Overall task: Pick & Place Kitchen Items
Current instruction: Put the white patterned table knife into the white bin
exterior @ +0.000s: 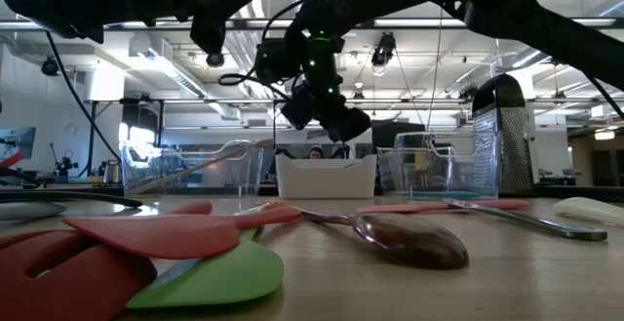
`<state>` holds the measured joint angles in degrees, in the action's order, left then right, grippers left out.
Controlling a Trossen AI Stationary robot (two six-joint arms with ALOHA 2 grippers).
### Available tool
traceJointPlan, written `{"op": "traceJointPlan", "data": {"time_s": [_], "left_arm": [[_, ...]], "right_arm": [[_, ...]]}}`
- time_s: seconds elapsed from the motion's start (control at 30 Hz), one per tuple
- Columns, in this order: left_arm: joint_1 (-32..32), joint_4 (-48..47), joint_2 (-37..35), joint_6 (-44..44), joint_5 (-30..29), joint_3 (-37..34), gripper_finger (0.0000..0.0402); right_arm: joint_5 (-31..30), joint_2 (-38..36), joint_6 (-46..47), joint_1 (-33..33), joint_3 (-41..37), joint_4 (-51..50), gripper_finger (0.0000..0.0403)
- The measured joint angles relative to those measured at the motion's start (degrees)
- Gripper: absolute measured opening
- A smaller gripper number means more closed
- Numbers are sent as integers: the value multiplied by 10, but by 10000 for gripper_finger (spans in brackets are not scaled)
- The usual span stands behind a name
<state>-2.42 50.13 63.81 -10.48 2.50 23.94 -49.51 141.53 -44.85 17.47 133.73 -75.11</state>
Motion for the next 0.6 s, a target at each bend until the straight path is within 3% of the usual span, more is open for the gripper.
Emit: {"op": "traceJointPlan", "data": {"time_s": [0.3, 0.6], "left_arm": [[0, 0, 0, 0, 0, 0, 174], [0, 0, 0, 0, 0, 0, 174]], "right_arm": [[78, 0, -37, -2, 0, 7, 21], [95, 0, -98, -3, -1, 10, 21]]}}
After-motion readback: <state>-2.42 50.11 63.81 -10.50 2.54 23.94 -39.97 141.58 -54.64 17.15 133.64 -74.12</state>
